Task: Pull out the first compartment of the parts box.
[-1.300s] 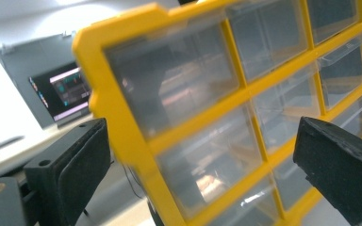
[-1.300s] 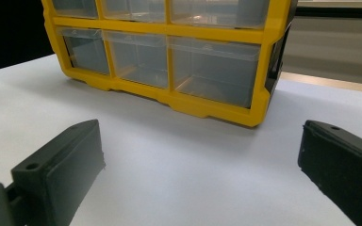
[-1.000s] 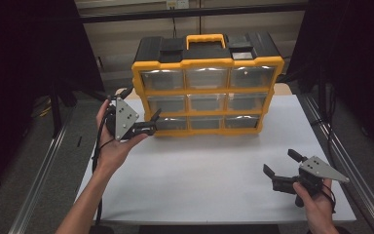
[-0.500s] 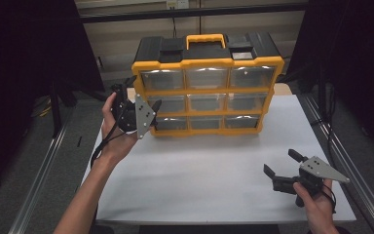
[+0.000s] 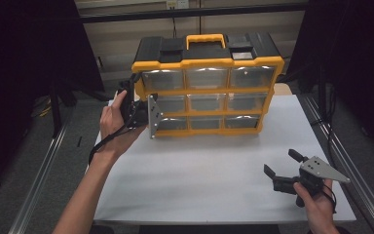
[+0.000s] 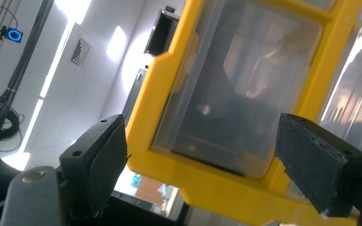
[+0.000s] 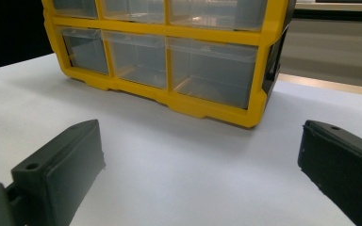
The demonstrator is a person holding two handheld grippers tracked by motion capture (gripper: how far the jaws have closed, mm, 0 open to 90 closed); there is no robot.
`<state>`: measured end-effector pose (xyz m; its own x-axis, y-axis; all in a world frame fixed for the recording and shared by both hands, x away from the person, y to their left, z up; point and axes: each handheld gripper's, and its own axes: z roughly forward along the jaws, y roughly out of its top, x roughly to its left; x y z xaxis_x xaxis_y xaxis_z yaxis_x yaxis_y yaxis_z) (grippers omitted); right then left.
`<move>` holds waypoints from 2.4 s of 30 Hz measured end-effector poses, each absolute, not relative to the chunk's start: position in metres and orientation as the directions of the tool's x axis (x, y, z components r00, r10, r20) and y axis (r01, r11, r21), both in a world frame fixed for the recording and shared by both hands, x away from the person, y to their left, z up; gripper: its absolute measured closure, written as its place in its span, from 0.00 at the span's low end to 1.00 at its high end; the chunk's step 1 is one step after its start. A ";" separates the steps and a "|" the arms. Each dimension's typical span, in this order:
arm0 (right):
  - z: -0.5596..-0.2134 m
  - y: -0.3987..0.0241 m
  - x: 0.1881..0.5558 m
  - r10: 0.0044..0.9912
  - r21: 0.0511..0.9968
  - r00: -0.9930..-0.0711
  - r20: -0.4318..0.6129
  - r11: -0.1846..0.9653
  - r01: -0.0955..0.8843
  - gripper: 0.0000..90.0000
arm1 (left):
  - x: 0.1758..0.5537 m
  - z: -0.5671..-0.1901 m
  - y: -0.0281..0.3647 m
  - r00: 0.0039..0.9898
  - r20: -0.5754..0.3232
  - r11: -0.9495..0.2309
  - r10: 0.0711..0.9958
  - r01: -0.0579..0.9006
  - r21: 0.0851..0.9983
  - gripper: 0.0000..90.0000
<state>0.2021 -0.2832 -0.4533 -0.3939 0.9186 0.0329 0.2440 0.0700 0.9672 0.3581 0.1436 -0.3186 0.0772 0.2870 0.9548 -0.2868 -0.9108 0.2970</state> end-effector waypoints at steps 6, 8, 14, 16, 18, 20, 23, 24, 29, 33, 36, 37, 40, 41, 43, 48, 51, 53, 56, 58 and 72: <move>-0.453 -0.283 0.202 0.919 0.968 -0.392 0.029 0.072 0.241 0.01 | 0.363 -0.318 0.142 0.058 0.974 -0.929 0.219 -0.291 0.226 0.33; -0.453 -0.283 0.202 0.920 0.968 -0.392 0.031 0.071 0.241 0.01 | 0.364 -0.320 0.141 0.056 0.979 -0.937 0.196 -0.284 0.204 0.34; -0.454 -0.283 0.203 0.919 0.967 -0.394 0.029 0.073 0.242 0.01 | 0.370 -0.323 0.139 0.028 0.990 -0.945 0.140 -0.295 0.142 0.38; -0.454 -0.283 0.203 0.918 0.967 -0.395 0.031 0.072 0.244 0.01 | 0.372 -0.322 0.139 0.036 0.990 -0.945 0.134 -0.297 0.138 0.37; -0.454 -0.283 0.203 0.918 0.967 -0.396 0.032 0.072 0.243 0.01 | 0.374 -0.322 0.139 0.040 0.992 -0.947 0.117 -0.296 0.124 0.41; -0.454 -0.283 0.203 0.918 0.968 -0.395 0.032 0.071 0.242 0.01 | 0.375 -0.322 0.139 0.039 0.994 -0.946 0.105 -0.303 0.112 0.44; -0.454 -0.283 0.203 0.917 0.968 -0.397 0.032 0.071 0.242 0.01 | 0.377 -0.321 0.139 0.046 0.994 -0.944 0.098 -0.311 0.107 0.44; -0.454 -0.283 0.202 0.917 0.967 -0.399 0.031 0.073 0.243 0.01 | 0.378 -0.321 0.139 0.055 0.992 -0.943 0.116 -0.308 0.128 0.43; -0.454 -0.283 0.203 0.916 0.967 -0.400 0.030 0.074 0.242 0.01 | 0.379 -0.322 0.138 0.043 0.994 -0.948 0.097 -0.302 0.106 0.44; -0.453 -0.283 0.203 0.917 0.968 -0.398 0.028 0.075 0.241 0.01 | 0.378 -0.320 0.138 0.026 0.996 -0.951 0.088 -0.296 0.092 0.52; -0.453 -0.283 0.202 0.918 0.968 -0.396 0.028 0.075 0.241 0.01 | 0.378 -0.320 0.138 0.010 0.997 -0.955 0.074 -0.289 0.074 0.56; -0.453 -0.283 0.202 0.918 0.968 -0.396 0.027 0.075 0.241 0.01 | 0.378 -0.319 0.138 -0.002 0.998 -0.958 0.064 -0.282 0.060 0.58; -0.453 -0.283 0.202 0.918 0.968 -0.395 0.028 0.074 0.241 0.01 | 0.378 -0.317 0.139 -0.004 0.998 -0.956 0.066 -0.287 0.062 0.66; -0.453 -0.283 0.202 0.918 0.968 -0.396 0.029 0.074 0.241 0.01 | 0.377 -0.316 0.138 -0.014 0.998 -0.958 0.059 -0.281 0.053 0.69; -0.453 -0.283 0.202 0.918 0.968 -0.397 0.027 0.076 0.240 0.01 | 0.377 -0.315 0.138 -0.015 0.998 -0.959 0.056 -0.277 0.050 0.71; -0.453 -0.283 0.202 0.918 0.970 -0.395 0.023 0.075 0.231 0.01 | 0.378 -0.316 0.138 -0.029 0.999 -0.959 0.043 -0.282 0.033 0.73; -0.453 -0.283 0.202 0.917 0.969 -0.398 0.025 0.076 0.236 0.01 | 0.377 -0.315 0.137 -0.042 0.998 -0.962 0.037 -0.271 0.025 0.78; -0.453 -0.283 0.202 0.917 0.968 -0.398 0.025 0.076 0.237 0.01 | 0.377 -0.315 0.136 -0.051 0.998 -0.963 0.039 -0.268 0.024 0.82; -0.453 -0.283 0.202 0.917 0.968 -0.399 0.026 0.076 0.238 0.01 | 0.377 -0.314 0.136 -0.056 0.998 -0.964 0.026 -0.264 0.010 0.85; -0.453 -0.283 0.202 0.917 0.968 -0.398 0.028 0.074 0.240 0.01 | 0.377 -0.312 0.136 -0.062 0.998 -0.961 0.024 -0.276 0.006 0.88; -0.453 -0.283 0.202 0.917 0.968 -0.398 0.029 0.074 0.240 0.01 | 0.376 -0.314 0.136 -0.080 0.996 -0.961 0.027 -0.275 0.004 0.92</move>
<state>0.2023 -0.2832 -0.4531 -0.3982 0.9169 0.0285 0.2405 0.0743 0.9678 0.3756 0.1365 -0.3138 -0.0800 0.0270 0.9964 -0.2754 -0.9613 0.0040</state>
